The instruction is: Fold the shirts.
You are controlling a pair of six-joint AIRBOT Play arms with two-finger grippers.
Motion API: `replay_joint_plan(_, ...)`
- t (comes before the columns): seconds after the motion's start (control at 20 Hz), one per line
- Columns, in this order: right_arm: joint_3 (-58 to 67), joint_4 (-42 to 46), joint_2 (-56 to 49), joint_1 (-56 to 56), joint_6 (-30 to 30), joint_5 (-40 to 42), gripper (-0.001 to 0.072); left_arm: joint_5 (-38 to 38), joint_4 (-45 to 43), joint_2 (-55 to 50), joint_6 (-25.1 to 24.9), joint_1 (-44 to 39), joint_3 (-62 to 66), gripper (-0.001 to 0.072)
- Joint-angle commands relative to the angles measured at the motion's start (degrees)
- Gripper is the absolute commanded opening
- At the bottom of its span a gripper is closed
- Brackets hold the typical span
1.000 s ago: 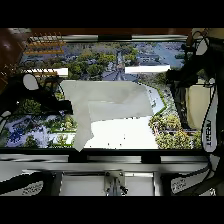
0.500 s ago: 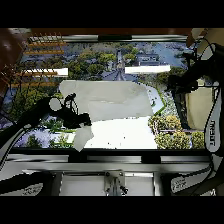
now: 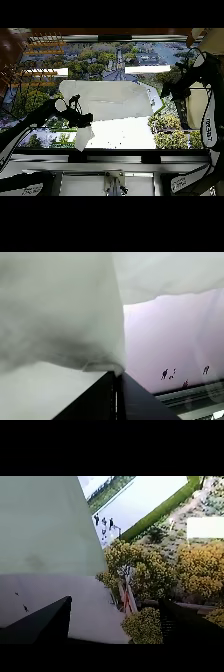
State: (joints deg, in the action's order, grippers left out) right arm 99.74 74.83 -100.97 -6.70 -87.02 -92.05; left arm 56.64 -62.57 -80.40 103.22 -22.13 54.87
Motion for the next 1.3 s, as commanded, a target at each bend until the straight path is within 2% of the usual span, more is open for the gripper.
replay_joint_plan(0.0, -5.49, -6.03, -2.93, -0.02, 2.1, -0.44, 0.0653, 2.01, -1.81, 1.49, -1.99, 0.39, 1.38, 0.0032)
replay_joint_plan(0.2, -7.5, -10.71, -7.13, 0.46, 2.73, 0.81, 0.0651, 8.07, -10.91, 5.97, -2.19, 0.81, 1.7, 0.0032)
replay_joint_plan(0.6, -7.5, -12.17, -10.32, 1.73, 0.94, 3.39, 0.0632, 10.56, -12.52, 11.67, -3.76, 2.95, 2.23, 0.0032)
replay_joint_plan(0.65, -7.61, -12.87, -10.64, 2.49, 0.9, 3.87, 0.0601, 10.54, -12.5, 11.91, -4.57, 3.21, 2.75, 0.0032)
replay_joint_plan(0.75, -7.61, -13.05, -11.02, 4.37, 0.48, 6.05, 0.0438, 11.04, -12.74, 12.11, -6.51, 3.91, 4.98, 0.0032)
replay_joint_plan(0.8, -7.61, -12.96, -10.93, 5.27, 0.5, 7.52, 0.0235, 11.87, -12.92, 12.11, -7.67, 4.5, 6.64, 0.0032)
replay_joint_plan(0.85, -7.58, -13.29, -10.8, 5.88, 0.33, 8.39, 0.008, 13.42, -13.9, 12.11, -8.7, 5.31, 8.81, 0.0032)
replay_joint_plan(0.95, -7.54, -15.89, -9.44, 6.45, 2.56, 8.76, 0.0078, 17.55, -17.33, 12.11, -11.74, 7.37, 14.19, 0.0032)
replay_joint_plan(1.1, -6.03, -17.33, -0.74, 6.21, 7.43, 12.17, 0.0077, 23.26, -23.96, 13.03, -16.06, 10.73, 26.1, 0.0031)
replay_joint_plan(1.2, 0.39, -17.35, 7.58, 5.95, 13.55, 14.43, 0.0077, 22.08, -29.09, 15.06, -21.75, 12.9, 38.07, 0.0031)
replay_joint_plan(1.25, 4.85, -17.31, 12.31, 5.73, 15.5, 16.44, 0.0078, 19.67, -31.41, 16.15, -21.73, 14.19, 45.09, 0.0031)
